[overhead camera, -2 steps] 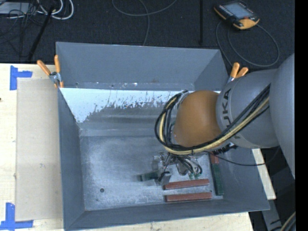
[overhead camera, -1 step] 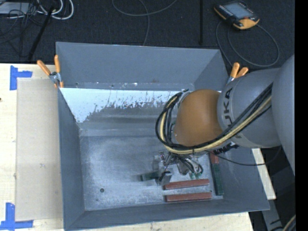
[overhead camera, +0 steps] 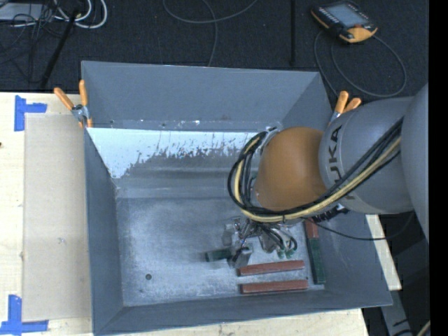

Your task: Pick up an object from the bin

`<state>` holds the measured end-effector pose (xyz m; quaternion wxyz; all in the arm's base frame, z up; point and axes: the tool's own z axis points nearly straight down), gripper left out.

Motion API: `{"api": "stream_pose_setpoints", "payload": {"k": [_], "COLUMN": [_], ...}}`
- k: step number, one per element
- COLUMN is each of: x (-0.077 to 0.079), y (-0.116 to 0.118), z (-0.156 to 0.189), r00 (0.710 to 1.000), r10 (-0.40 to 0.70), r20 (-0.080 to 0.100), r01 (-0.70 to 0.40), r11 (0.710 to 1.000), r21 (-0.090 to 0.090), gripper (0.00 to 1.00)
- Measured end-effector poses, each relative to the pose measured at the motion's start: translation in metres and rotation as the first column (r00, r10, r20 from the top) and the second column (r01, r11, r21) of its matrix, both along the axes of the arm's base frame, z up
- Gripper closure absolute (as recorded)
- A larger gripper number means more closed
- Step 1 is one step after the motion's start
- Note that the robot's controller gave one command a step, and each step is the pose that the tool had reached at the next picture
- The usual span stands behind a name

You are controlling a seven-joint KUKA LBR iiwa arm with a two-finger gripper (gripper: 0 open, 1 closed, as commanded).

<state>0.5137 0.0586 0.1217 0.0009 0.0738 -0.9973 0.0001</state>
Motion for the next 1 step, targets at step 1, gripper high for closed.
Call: {"api": "stream_pose_setpoints", "payload": {"k": [1], "x": [-0.001], "y": [-0.0001], "z": [0.0113], "r00": [1.0], "r10": [0.001], "r20": [-0.005], "r01": [-0.001], "r11": [1.0], "r21": [-0.001], "gripper": [1.0]}}
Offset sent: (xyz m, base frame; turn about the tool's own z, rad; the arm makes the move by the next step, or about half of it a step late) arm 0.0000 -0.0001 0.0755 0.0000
